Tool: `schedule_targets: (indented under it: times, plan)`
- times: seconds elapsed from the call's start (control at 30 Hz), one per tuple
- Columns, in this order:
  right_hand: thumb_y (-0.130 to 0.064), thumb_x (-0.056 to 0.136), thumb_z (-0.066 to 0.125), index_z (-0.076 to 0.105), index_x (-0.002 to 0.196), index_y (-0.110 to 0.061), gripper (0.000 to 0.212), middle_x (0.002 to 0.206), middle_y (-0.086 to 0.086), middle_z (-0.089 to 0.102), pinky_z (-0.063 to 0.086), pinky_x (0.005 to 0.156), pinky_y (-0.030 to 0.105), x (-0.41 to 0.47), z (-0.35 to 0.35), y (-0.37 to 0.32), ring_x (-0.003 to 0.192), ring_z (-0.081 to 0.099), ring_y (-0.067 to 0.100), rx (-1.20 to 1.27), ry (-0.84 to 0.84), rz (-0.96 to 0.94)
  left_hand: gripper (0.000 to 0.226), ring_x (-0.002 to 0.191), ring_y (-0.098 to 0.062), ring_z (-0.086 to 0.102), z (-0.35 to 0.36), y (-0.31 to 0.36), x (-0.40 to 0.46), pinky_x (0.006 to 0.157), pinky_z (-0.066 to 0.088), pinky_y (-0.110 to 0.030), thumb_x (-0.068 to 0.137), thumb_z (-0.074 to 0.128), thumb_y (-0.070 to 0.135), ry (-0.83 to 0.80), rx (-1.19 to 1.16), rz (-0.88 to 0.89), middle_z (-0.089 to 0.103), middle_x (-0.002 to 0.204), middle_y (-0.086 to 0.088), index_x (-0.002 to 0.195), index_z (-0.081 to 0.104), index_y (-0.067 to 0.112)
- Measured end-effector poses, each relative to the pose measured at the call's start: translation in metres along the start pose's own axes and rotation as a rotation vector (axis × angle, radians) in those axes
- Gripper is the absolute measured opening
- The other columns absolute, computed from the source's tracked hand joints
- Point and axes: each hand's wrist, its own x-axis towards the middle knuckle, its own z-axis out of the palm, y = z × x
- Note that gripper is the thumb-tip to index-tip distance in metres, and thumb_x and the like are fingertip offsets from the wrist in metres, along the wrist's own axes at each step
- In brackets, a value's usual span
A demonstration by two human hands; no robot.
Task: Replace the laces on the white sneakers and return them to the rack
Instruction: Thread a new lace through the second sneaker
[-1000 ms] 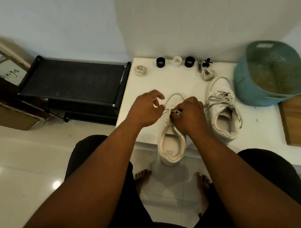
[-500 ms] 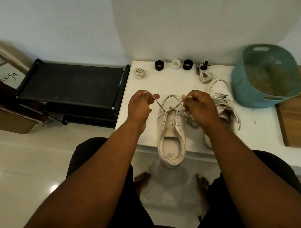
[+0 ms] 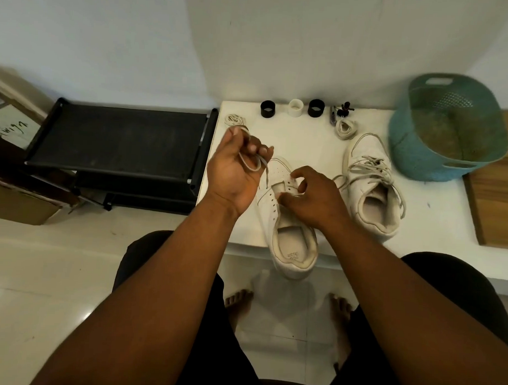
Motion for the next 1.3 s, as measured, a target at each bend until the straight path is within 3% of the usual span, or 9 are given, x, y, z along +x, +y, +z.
schedule_targets:
  times: [0.13, 0.23, 0.43, 0.57, 0.77, 0.83, 0.93, 1.1, 1.3]
  plan:
    - [-0.051, 0.079, 0.073, 0.059, 0.117, -0.032, 0.045, 0.1, -0.003, 0.066, 0.047, 0.076, 0.031, 0.003, 0.0, 0.005, 0.095, 0.063, 0.019, 0.021, 0.007, 0.05, 0.017, 0.059, -0.012, 0.041, -0.002, 0.02, -0.002, 0.06, 0.04, -0.028, 0.102, 0.05, 0.024, -0.012, 0.149, 0.16, 0.043, 0.067, 0.002, 0.087, 0.05, 0.017]
    - [-0.051, 0.078, 0.074, 0.06, 0.117, -0.031, 0.045, 0.1, -0.003, 0.067, 0.046, 0.076, 0.031, 0.002, 0.002, 0.003, 0.094, 0.062, 0.019, -0.028, 0.037, 0.041, 0.018, 0.065, 0.0, 0.048, -0.012, 0.016, 0.0, 0.06, 0.043, -0.014, 0.095, 0.069, 0.019, 0.05, 1.103, 0.312, 0.052, 0.077, 0.006, 0.104, 0.054, 0.022]
    - [-0.044, 0.083, 0.067, 0.064, 0.117, -0.028, 0.038, 0.105, -0.001, 0.068, 0.049, 0.086, 0.033, 0.0, 0.005, 0.002, 0.102, 0.062, 0.021, -0.072, 0.097, 0.0, 0.027, 0.107, -0.02, 0.063, -0.037, -0.01, 0.007, 0.079, 0.045, -0.027, 0.094, 0.07, 0.039, -0.051, 1.938, -0.211, 0.068, 0.113, -0.001, 0.113, 0.065, 0.019]
    - [-0.045, 0.083, 0.066, 0.064, 0.118, -0.028, 0.039, 0.105, -0.001, 0.068, 0.05, 0.087, 0.034, -0.001, 0.003, 0.001, 0.102, 0.063, 0.02, -0.076, 0.092, 0.004, 0.022, 0.092, -0.021, 0.062, -0.035, -0.014, 0.013, 0.075, 0.039, -0.029, 0.103, 0.056, 0.035, -0.035, 1.682, 0.014, 0.065, 0.091, 0.004, 0.09, 0.063, 0.019]
    - [-0.044, 0.086, 0.066, 0.067, 0.119, -0.024, 0.039, 0.111, -0.001, 0.071, 0.047, 0.088, 0.03, -0.002, -0.004, 0.002, 0.107, 0.063, 0.021, -0.07, 0.087, 0.012, 0.025, 0.106, -0.021, 0.069, -0.009, 0.01, 0.006, 0.094, 0.049, -0.04, 0.109, 0.044, 0.03, 0.05, 0.182, -0.01, 0.075, 0.097, -0.001, 0.092, 0.059, 0.019]
    - [-0.044, 0.087, 0.065, 0.067, 0.119, -0.024, 0.038, 0.116, -0.001, 0.07, 0.044, 0.088, 0.029, -0.002, -0.004, 0.001, 0.111, 0.063, 0.022, -0.088, 0.104, 0.014, 0.029, 0.073, -0.017, 0.063, -0.005, 0.022, 0.005, 0.078, 0.053, -0.035, 0.108, 0.041, 0.035, -0.014, -0.076, -0.025, 0.062, 0.076, 0.001, 0.088, 0.055, 0.021]
    - [-0.044, 0.087, 0.063, 0.068, 0.119, -0.025, 0.037, 0.114, -0.001, 0.072, 0.045, 0.088, 0.03, -0.002, -0.004, 0.001, 0.11, 0.063, 0.022, -0.097, 0.121, 0.03, 0.019, 0.055, -0.01, 0.038, -0.01, 0.026, 0.006, 0.053, 0.032, -0.026, 0.105, 0.052, 0.034, 0.074, 0.421, 0.107, 0.05, 0.073, 0.003, 0.091, 0.053, 0.021]
    - [-0.04, 0.088, 0.06, 0.069, 0.12, -0.026, 0.037, 0.116, -0.002, 0.072, 0.046, 0.089, 0.03, -0.003, -0.003, -0.002, 0.111, 0.063, 0.022, -0.121, 0.136, 0.032, 0.031, 0.097, -0.013, 0.062, -0.036, 0.0, 0.012, 0.079, 0.049, -0.029, 0.092, 0.071, 0.047, -0.079, 1.806, -0.139, 0.065, 0.101, 0.007, 0.109, 0.067, 0.022]
    - [-0.036, 0.09, 0.058, 0.07, 0.122, -0.024, 0.036, 0.119, 0.001, 0.072, 0.045, 0.089, 0.031, -0.006, -0.005, -0.004, 0.113, 0.062, 0.023, -0.135, 0.117, 0.033, 0.025, 0.072, -0.017, 0.058, -0.023, -0.001, 0.013, 0.067, 0.047, -0.033, 0.105, 0.056, 0.029, 0.014, 1.363, -0.066, 0.062, 0.08, 0.001, 0.084, 0.066, 0.017]
